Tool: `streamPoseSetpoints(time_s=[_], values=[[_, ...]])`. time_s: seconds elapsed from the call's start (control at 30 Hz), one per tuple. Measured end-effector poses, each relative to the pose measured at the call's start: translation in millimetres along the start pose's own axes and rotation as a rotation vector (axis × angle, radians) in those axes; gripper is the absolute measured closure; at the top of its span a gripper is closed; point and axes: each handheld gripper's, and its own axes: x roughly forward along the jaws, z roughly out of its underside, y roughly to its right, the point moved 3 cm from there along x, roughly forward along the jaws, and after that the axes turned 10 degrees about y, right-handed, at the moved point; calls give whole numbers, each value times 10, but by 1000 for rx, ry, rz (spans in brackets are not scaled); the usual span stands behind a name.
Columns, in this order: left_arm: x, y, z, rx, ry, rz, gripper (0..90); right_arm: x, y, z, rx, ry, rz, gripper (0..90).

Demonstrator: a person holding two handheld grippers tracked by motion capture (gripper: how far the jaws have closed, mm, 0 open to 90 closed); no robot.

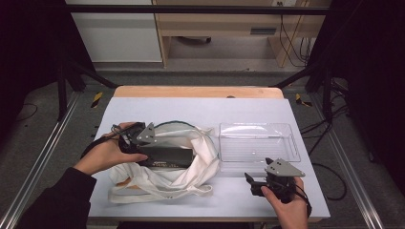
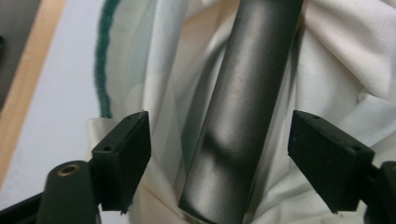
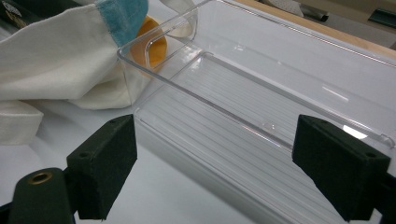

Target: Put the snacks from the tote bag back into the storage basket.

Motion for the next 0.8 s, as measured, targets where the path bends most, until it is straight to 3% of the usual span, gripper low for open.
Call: streamPoseSetpoints(time_s=[0.37,0.6,0.8], values=[[246,-11,46,54,-92,113,226,15,23,26,-4,-15,-12,136],[394,-47,134,65,-149,132,241,35,9,41,-8,-30,-15,134],[457,-67,275,51,-192,154,242,56,-8,56,-28,-46,-25,129]])
